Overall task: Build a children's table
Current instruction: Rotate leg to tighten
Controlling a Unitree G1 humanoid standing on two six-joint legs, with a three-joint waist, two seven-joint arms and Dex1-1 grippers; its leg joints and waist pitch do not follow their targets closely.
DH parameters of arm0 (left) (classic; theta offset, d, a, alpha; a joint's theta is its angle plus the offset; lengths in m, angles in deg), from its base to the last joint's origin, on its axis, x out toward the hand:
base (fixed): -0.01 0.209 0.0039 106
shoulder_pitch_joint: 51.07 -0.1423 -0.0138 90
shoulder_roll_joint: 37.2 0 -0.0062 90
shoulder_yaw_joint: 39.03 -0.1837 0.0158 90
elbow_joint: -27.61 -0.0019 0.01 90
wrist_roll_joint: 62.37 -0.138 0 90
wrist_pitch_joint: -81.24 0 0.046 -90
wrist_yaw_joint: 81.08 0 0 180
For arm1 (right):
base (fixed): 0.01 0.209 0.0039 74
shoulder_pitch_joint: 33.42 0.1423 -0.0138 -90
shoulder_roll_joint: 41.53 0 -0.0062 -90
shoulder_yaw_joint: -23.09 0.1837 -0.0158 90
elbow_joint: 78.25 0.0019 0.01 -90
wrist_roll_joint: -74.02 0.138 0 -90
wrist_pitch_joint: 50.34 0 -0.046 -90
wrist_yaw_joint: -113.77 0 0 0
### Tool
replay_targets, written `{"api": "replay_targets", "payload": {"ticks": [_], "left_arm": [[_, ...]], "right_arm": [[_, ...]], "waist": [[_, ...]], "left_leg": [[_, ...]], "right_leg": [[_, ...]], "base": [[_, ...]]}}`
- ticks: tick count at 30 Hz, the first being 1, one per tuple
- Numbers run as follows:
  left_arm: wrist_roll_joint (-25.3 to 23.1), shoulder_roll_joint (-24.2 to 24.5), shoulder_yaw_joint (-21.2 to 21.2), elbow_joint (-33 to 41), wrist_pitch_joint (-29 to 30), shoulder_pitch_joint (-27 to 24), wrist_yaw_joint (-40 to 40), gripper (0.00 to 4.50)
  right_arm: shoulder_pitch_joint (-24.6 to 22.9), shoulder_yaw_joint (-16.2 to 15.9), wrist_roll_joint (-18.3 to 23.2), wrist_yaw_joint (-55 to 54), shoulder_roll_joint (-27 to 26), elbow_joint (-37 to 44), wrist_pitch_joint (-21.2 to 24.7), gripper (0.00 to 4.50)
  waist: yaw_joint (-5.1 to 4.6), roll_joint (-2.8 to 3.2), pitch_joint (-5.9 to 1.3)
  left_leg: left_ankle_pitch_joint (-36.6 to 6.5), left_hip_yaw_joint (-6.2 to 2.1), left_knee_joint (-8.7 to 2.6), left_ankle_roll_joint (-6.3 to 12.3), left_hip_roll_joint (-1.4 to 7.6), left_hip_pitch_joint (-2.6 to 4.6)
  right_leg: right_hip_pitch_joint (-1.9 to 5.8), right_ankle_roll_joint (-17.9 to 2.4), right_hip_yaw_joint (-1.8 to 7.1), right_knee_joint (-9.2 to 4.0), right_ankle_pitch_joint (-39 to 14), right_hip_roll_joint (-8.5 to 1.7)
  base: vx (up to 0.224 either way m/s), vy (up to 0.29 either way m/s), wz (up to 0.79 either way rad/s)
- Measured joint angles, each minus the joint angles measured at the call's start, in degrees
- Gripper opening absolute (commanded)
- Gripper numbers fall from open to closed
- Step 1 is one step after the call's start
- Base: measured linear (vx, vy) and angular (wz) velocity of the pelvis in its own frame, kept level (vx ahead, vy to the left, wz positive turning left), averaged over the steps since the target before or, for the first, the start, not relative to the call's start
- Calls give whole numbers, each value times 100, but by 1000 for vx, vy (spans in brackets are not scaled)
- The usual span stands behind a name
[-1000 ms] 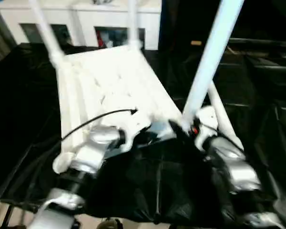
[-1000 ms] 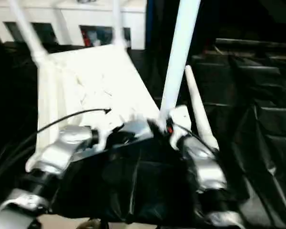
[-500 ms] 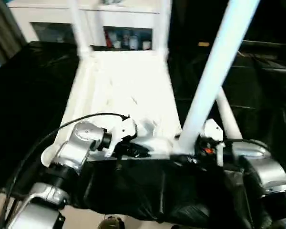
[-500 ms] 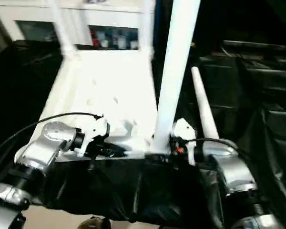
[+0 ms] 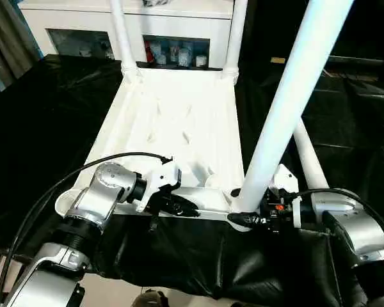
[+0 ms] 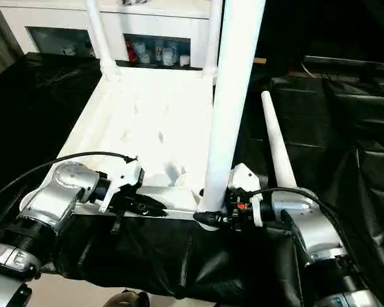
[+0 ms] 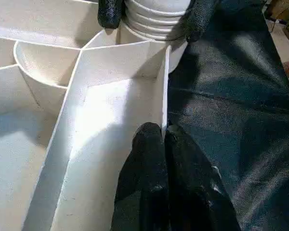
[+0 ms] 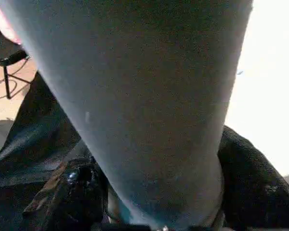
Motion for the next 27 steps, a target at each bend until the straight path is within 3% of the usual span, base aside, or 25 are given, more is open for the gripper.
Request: {"api": "replay_targets", "payload": {"ticks": [3,5,10,13,18,20,25,27], "left_arm": [[-59,-17,96,-38,-5,0,-190,0],[-220,-166,279,-188,4,59,-898,0],[-335,-607,307,10,373,-6,-1813,0],[-460,-819,310,270,605,-134,-2235,0],[-632,-1149,309,485,776,-290,-2741,0],[-637,-1181,301,479,773,-295,-2802,0],[-636,-1237,200,474,750,-295,-2824,0],[-633,-1237,192,476,747,-295,-2820,0]], "right_arm": [[-46,121,-25,-346,-209,-49,-10,270],[83,466,-174,-1368,-806,-448,-122,269],[230,882,-298,-2872,-1375,-830,-257,268],[281,1035,-363,-3631,-1692,-962,-343,267],[279,1217,-599,-4603,-2118,-1056,-596,267],[278,1222,-673,-4715,-2153,-1120,-734,337],[295,1223,-720,-4787,-2157,-1215,-861,359],[298,1223,-720,-4756,-2155,-1224,-882,387]], "waist": [[-9,-19,-9],[-84,-51,-18],[-236,-77,-9],[-258,-78,-12],[-252,-24,-58],[-239,-9,-69],[-199,28,-102],[-194,36,-108]], "left_leg": [[0,0,-8,-1,1,11],[1,-3,-13,-4,2,22],[1,-4,-8,-4,-4,33],[1,-5,-12,-4,-5,58],[0,-4,-23,-6,-8,79],[0,-5,-24,-6,-7,84],[0,-4,-24,-7,-7,80],[0,-4,-24,-7,-7,74]], "right_leg": [[4,-1,-1,2,1,1],[4,1,-5,6,0,1],[1,17,-3,-14,-9,-5],[3,17,-2,-10,-9,-6],[13,17,1,-7,-7,-5],[16,16,0,-4,-6,-4],[22,-10,1,-3,11,-4],[21,-10,0,-4,11,-4]], "base": [[0,0,0],[0,0,0],[-34,3,-4],[0,0,0],[0,0,0],[0,0,0],[0,0,0],[0,0,0]]}}
